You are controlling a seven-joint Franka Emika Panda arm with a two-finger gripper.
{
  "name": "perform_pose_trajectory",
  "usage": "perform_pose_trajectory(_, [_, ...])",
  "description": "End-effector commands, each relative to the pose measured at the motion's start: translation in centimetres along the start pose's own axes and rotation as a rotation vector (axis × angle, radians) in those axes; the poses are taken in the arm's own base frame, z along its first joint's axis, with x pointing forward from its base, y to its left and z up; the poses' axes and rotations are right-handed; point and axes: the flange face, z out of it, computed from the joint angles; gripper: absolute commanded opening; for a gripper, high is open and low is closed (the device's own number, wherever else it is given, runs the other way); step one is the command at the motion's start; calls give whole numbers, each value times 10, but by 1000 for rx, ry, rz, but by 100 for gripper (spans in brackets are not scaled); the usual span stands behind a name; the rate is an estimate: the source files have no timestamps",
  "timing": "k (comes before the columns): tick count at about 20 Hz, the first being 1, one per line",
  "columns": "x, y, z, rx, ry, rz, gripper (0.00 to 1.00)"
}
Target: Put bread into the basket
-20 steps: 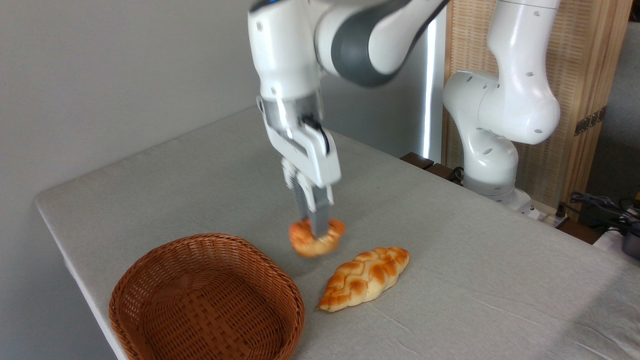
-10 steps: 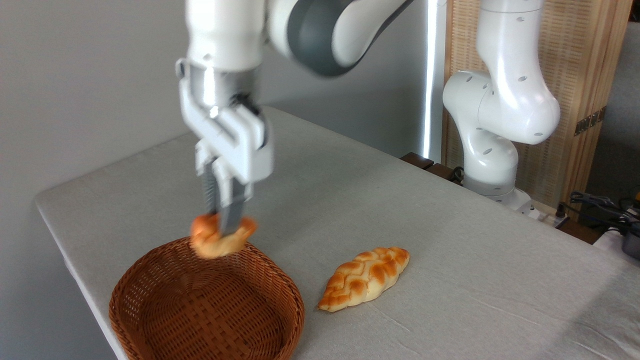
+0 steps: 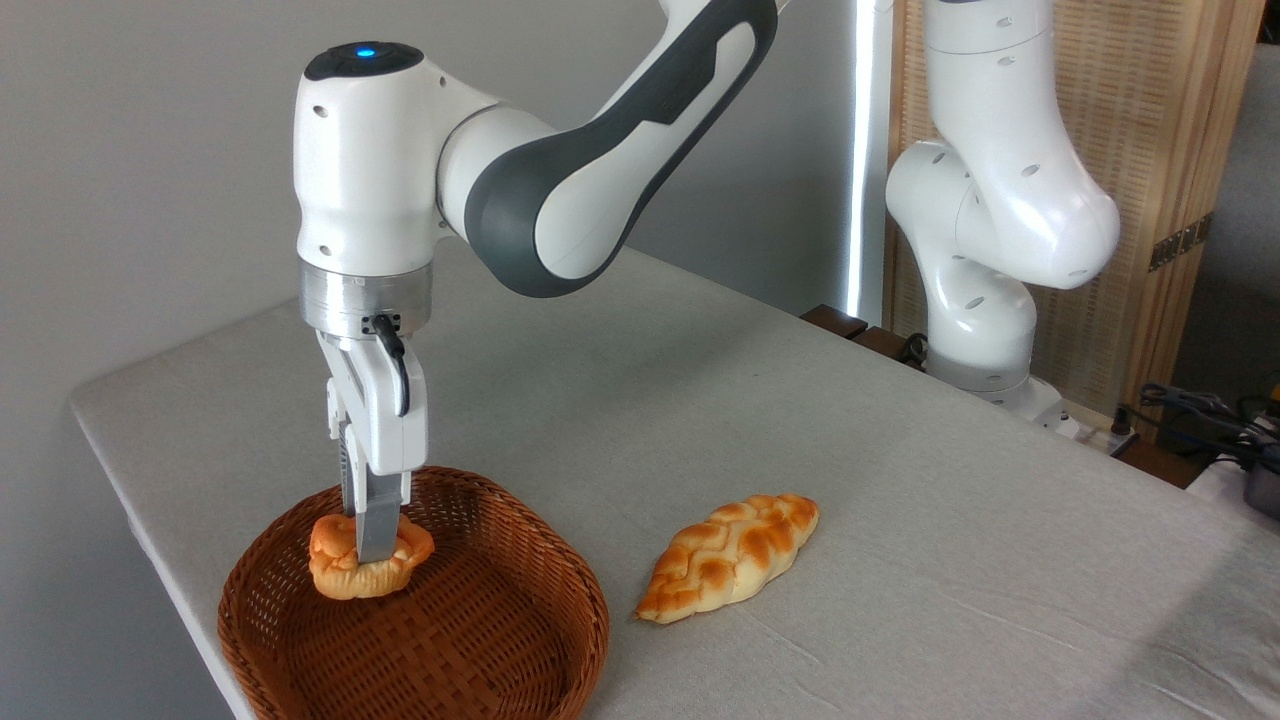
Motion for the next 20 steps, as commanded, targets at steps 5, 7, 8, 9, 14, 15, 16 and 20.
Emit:
perform_pose_trajectory(5, [6, 2, 3, 1, -8, 22, 100])
perform_pose_trajectory(7, [6, 3, 4, -4, -11, 23, 100])
perform_pose_trajectory(8, [6, 3, 4, -4, -11, 23, 100])
perform_pose_trajectory(9, [6, 3, 4, -4, -11, 22, 100])
perform_pose_trajectory(14, [12, 7, -4, -4, -4, 32, 100])
perform_pose_trajectory(15, [9, 8, -12, -13, -13, 27, 100])
perform_pose_trajectory(16, [5, 10, -21, -33, -31, 18, 100])
perform_pose_trajectory(20, [-23, 11, -83, -129, -115, -75, 100])
